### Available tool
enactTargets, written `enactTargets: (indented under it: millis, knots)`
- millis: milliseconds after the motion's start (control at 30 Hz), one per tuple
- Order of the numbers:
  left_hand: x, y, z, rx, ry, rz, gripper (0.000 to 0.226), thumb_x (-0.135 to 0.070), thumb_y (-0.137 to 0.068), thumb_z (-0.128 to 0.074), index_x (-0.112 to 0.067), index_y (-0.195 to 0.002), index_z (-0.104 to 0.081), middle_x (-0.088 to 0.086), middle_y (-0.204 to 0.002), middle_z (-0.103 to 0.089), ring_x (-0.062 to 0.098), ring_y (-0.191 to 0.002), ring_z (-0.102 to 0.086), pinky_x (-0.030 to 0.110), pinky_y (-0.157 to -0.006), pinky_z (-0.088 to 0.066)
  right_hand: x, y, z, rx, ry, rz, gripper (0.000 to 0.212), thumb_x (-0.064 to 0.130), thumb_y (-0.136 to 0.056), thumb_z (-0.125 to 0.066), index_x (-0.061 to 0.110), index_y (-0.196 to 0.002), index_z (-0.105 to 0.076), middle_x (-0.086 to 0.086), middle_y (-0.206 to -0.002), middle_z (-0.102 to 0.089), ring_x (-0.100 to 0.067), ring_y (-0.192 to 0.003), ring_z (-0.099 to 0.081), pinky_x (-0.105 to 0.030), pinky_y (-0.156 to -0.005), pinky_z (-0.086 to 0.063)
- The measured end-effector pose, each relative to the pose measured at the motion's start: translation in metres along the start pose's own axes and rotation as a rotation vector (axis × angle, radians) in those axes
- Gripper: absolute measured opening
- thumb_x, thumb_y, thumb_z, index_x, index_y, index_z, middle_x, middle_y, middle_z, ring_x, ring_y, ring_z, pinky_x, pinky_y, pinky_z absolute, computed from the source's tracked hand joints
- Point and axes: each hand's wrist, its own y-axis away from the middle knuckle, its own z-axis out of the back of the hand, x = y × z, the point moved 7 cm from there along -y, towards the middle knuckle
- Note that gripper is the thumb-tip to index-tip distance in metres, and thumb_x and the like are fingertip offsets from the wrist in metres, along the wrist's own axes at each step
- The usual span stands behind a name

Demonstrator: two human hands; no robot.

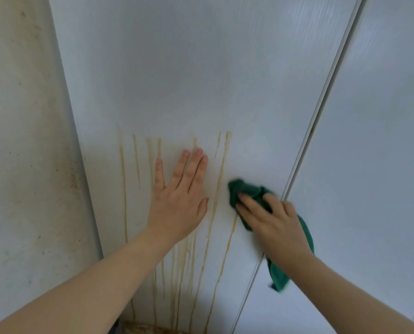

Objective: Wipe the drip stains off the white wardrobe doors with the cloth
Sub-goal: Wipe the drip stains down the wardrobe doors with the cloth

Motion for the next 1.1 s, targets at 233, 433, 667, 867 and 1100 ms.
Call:
enactTargets:
  millis: [233, 433, 667, 867, 1100]
  knots:
    - [0.021, -0.002, 0.003, -0.01, -0.046, -0.005, 0.077, -0.039, -0.084, -0.039, -0.007, -0.149, -0.012, 0.009, -0.154, -0.016, 0.026, -0.143, -0.014, 0.06, -0.11, -0.012, -0.053, -0.072, 0.036, -0.141, -0.039, -0.264, 0.049, 0.002, -0.073, -0.041, 0.014, -0.113, -0.067, -0.004, -0.126, -0.061, -0.032, -0.101, -0.037, -0.039, -0.074, -0.031]
    - [0.039, 0.001, -0.007, 0.052, -0.068, 0.043, 0.076, -0.051, -0.088, -0.031, -0.005, -0.147, -0.015, 0.009, -0.154, -0.015, 0.026, -0.142, -0.015, 0.06, -0.11, -0.004, -0.011, -0.047, 0.015, -0.103, -0.03, -0.095, 0.047, 0.005, -0.079, -0.034, 0.016, -0.104, -0.072, 0.0, -0.119, -0.065, -0.031, -0.099, -0.039, -0.038, -0.073, -0.03]
    - [0.041, 0.001, -0.011, 0.098, -0.097, 0.018, 0.079, -0.057, -0.085, -0.028, -0.007, -0.146, -0.017, 0.008, -0.155, -0.014, 0.031, -0.142, -0.014, 0.062, -0.109, -0.001, -0.063, -0.111, 0.047, -0.158, -0.06, -0.201, 0.046, 0.003, -0.077, -0.042, 0.014, -0.114, -0.066, -0.004, -0.127, -0.059, -0.033, -0.103, -0.033, -0.042, -0.075, -0.036]
    - [0.047, 0.001, -0.011, 0.107, -0.093, 0.005, 0.079, -0.056, -0.083, -0.026, -0.012, -0.147, -0.011, 0.003, -0.158, -0.003, 0.032, -0.142, -0.012, 0.066, -0.107, 0.0, 0.006, -0.073, 0.014, -0.005, 0.069, 0.295, 0.041, 0.009, -0.07, -0.062, 0.017, -0.109, -0.069, -0.001, -0.122, -0.062, -0.03, -0.099, -0.04, -0.04, -0.076, -0.033]
    - [0.043, 0.001, -0.005, 0.077, -0.069, 0.008, 0.086, -0.053, -0.078, -0.05, -0.011, -0.145, -0.017, 0.004, -0.154, -0.014, 0.033, -0.141, -0.013, 0.066, -0.106, 0.0, -0.046, -0.115, 0.044, -0.196, -0.078, -0.278, 0.049, 0.004, -0.075, -0.039, 0.015, -0.114, -0.066, -0.003, -0.127, -0.06, -0.032, -0.103, -0.034, -0.038, -0.076, -0.029]
